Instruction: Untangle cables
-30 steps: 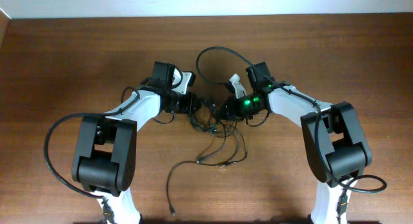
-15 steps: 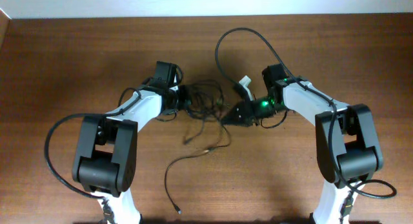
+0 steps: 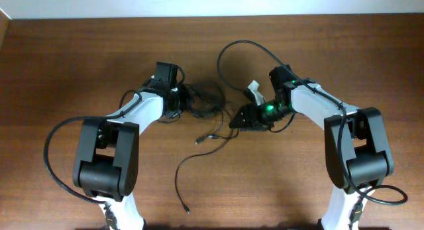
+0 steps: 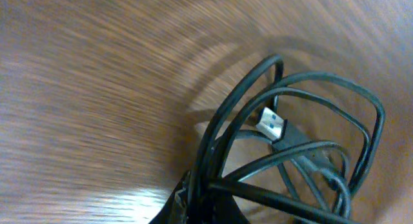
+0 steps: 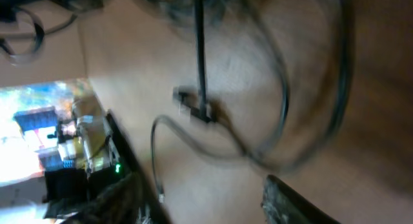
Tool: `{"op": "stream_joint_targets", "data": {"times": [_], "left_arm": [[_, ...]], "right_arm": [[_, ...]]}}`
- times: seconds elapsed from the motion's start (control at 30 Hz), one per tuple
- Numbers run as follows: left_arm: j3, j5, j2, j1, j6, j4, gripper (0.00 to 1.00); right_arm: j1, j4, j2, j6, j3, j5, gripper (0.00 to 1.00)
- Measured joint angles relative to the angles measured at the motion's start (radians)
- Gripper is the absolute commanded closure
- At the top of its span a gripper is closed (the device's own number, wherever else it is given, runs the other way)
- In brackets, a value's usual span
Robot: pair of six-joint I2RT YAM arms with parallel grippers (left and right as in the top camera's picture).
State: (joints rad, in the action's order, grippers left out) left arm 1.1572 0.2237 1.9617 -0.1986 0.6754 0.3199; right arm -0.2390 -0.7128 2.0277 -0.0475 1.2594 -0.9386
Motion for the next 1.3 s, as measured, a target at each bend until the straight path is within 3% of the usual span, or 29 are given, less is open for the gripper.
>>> {"op": "stream_joint_targets", "data": {"times": [0.27,0.4,0.67,0.7,0.77,0.8,0.87,0.9,0.93,0.97,1.03,1.17,1.23,1.3], "left_arm": [[-0.002,0.402,0.0,0.001,-0.544,0.01,0.84],[-0.002,0.562,0.0,0.033,-0.628,-0.004,0.79],[-0.002,0.971,0.0,0.101,-0.665,-0.132,0.78],[-0.002,1.026,0.0,0.106,-0.669,-0.153,0.82],[-0.002,1.15,0.0,0.113,-0.673,-0.198,0.94],[-0.002,1.191,0.0,0.115,-0.674,-0.207,0.94],[-0.002,1.256,0.0,0.124,-0.668,-0.212,0.93],[-0.002,1.27,0.0,0.131,-0.668,-0.212,0.79],[-0.002,1.265,0.0,0.137,-0.666,-0.208,0.67],[-0.001,1.232,0.0,0.141,-0.654,-0.193,0.41],[0.0,1.095,0.002,0.141,-0.632,-0.117,0.25],[-0.001,0.712,0.004,0.087,-0.602,-0.021,0.26],[-0.001,0.475,0.004,0.005,-0.599,-0.02,0.33],[-0.001,0.351,0.004,-0.045,-0.587,-0.015,0.44]], "right_arm": [[0.0,0.138,-0.002,-0.084,0.01,0.065,0.31],[-0.004,0.143,-0.002,-0.137,0.028,0.16,0.31],[-0.074,0.159,-0.006,-0.271,0.029,0.435,0.32],[-0.083,0.17,-0.01,-0.296,0.031,0.475,0.37],[-0.097,0.19,-0.013,-0.345,0.034,0.545,0.69],[-0.097,0.193,-0.013,-0.364,0.034,0.578,0.88],[-0.095,0.187,-0.013,-0.438,0.034,0.7,0.9],[-0.095,0.181,-0.013,-0.47,0.034,0.744,0.81],[-0.092,0.177,-0.013,-0.487,0.034,0.768,0.68],[-0.089,0.176,-0.013,-0.509,0.034,0.79,0.53],[-0.083,0.171,-0.016,-0.52,0.043,0.804,0.51],[-0.056,0.093,-0.016,-0.512,0.07,0.804,0.51],[-0.042,0.034,-0.016,-0.494,0.113,0.804,0.51],[-0.037,-0.021,-0.016,-0.472,0.163,0.808,0.51]]}}
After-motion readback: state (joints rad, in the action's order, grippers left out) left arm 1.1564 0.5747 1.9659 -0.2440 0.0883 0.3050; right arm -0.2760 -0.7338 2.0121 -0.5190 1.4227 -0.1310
